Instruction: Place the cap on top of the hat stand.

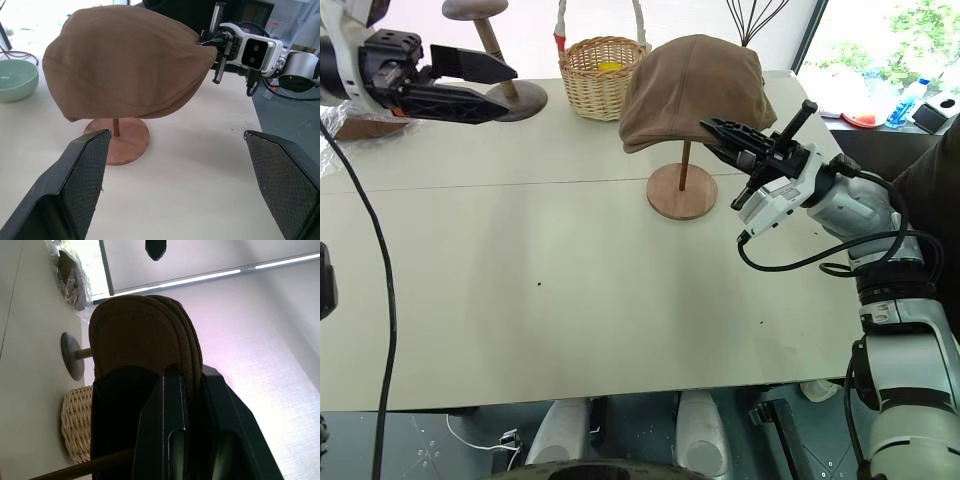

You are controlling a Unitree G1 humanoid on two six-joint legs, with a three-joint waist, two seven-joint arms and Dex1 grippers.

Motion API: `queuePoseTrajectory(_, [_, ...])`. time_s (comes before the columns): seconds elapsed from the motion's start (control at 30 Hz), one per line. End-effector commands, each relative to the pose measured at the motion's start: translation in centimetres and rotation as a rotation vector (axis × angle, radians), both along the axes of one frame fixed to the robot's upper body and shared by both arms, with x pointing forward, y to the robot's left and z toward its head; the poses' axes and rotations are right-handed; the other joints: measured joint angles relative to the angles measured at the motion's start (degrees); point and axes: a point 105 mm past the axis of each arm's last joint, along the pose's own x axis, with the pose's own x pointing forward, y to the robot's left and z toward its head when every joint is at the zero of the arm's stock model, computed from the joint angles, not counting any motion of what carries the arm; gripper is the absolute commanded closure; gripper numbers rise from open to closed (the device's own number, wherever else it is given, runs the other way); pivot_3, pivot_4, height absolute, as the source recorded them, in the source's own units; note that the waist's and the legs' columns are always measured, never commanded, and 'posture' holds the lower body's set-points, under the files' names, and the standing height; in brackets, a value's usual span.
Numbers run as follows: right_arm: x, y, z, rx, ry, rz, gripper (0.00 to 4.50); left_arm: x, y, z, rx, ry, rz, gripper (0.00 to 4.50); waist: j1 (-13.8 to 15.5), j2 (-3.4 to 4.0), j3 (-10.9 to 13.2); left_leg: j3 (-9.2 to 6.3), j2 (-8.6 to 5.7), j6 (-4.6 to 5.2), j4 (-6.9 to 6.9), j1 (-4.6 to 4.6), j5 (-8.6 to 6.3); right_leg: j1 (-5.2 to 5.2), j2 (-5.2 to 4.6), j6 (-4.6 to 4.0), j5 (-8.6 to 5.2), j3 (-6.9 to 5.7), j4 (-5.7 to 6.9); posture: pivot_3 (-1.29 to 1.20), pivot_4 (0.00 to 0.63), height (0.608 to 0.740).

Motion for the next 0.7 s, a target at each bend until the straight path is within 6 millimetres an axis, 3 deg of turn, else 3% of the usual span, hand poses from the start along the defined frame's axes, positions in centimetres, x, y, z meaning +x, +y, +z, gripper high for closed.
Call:
queuePoseTrajectory(0.03, [0.1,-0.6,0.8,0.038,0.004,-0.012,3.63,-0.9,0.0,2.2,-0.006,-0.080,-0.008,0.00,0.0,0.00,0.0,0.00,0.00,0.00,0.01,0.00,0.00,0.01,0.00,0.00,0.00,0.00,0.00,0.00,0.150,0.728])
queuePoseTrajectory(0.07, [0.2,-0.7,0.8,0.039,0.007,-0.017,3.38,-0.9,0.0,2.2,-0.006,-0.080,-0.008,0.00,0.0,0.00,0.0,0.00,0.00,0.00,0.01,0.00,0.00,0.01,0.00,0.00,0.00,0.00,0.00,0.00,0.150,0.728])
queuePoseTrajectory(0.3, [0.1,-2.0,1.4,0.032,0.020,-0.103,0.03,-0.8,-0.3,2.0,-0.012,-0.078,-0.021,0.00,0.2,0.00,0.0,-0.01,0.00,0.00,0.02,0.01,0.00,0.05,0.00,0.00,0.00,0.00,0.00,0.00,0.150,0.728])
queuePoseTrajectory(0.53, [-2.8,-4.3,1.2,-0.023,0.035,-0.207,0.03,-0.6,-0.6,1.4,-0.031,-0.067,-0.043,0.00,0.4,0.00,0.0,-0.02,-0.01,0.00,0.01,0.01,0.00,0.05,0.00,0.03,-0.01,0.00,0.01,0.00,0.150,0.728])
queuePoseTrajectory(0.7, [-5.5,-4.7,0.5,-0.146,0.097,-0.269,0.03,-0.3,-0.4,0.8,-0.047,-0.060,-0.043,0.00,0.3,0.00,0.0,-0.02,-0.01,0.00,0.06,0.06,0.00,0.12,0.00,-0.03,-0.05,0.01,0.02,0.00,0.150,0.728])
